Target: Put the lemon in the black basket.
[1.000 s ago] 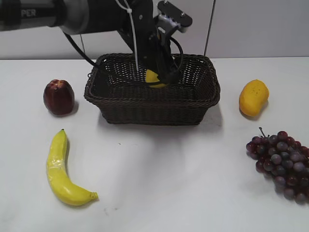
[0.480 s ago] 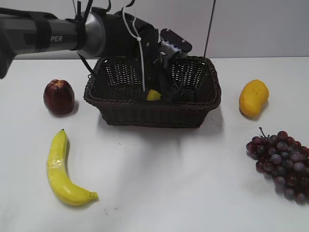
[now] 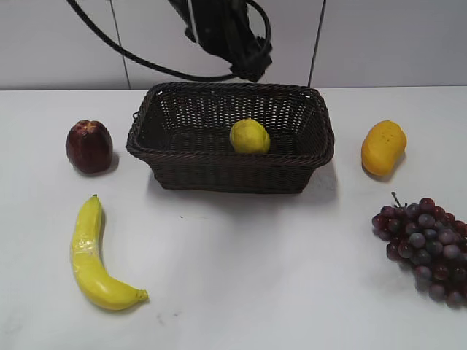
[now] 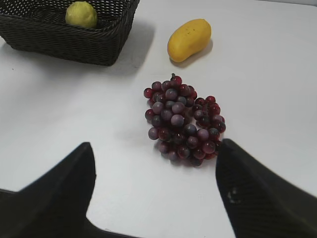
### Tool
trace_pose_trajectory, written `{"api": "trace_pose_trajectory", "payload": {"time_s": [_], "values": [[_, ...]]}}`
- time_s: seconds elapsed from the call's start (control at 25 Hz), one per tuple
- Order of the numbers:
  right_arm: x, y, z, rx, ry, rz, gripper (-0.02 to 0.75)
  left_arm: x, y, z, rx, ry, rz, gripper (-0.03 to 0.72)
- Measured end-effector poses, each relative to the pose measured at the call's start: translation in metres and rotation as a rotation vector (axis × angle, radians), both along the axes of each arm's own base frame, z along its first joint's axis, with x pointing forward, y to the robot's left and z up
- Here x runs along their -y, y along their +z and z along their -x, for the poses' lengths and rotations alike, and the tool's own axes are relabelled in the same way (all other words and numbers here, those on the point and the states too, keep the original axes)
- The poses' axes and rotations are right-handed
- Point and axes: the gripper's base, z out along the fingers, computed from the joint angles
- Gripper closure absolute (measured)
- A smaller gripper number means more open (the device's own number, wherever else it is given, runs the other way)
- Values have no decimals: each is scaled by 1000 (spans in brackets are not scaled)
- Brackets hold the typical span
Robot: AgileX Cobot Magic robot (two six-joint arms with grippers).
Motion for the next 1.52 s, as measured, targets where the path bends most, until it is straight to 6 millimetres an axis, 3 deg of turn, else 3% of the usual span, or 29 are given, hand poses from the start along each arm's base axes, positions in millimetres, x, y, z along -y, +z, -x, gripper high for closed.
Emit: {"api": "trace_pose_trajectory", "payload": {"time_s": [0.12,0.32,0.64,0.88,1.0,1.16,1.52], "values": [[0,0,0,0,0,0,167,-29,10,0,-100,51,-60,105],[0,0,0,0,0,0,167,-89,5,-10,-336,195,-144,109],[0,0,0,0,0,0,167,-177,21,-37,-451,493,85,115],[0,0,0,0,0,0,167,-232,22,-44,-468,627,129,122],[0,0,0,0,0,0,167,-254,16,-35,-498,681,109,124],[0,0,0,0,0,0,167,-277,9,-9,-545,737,54,124],[0,0,0,0,0,-1,167,-294,22,75,-561,776,-30,125]]}}
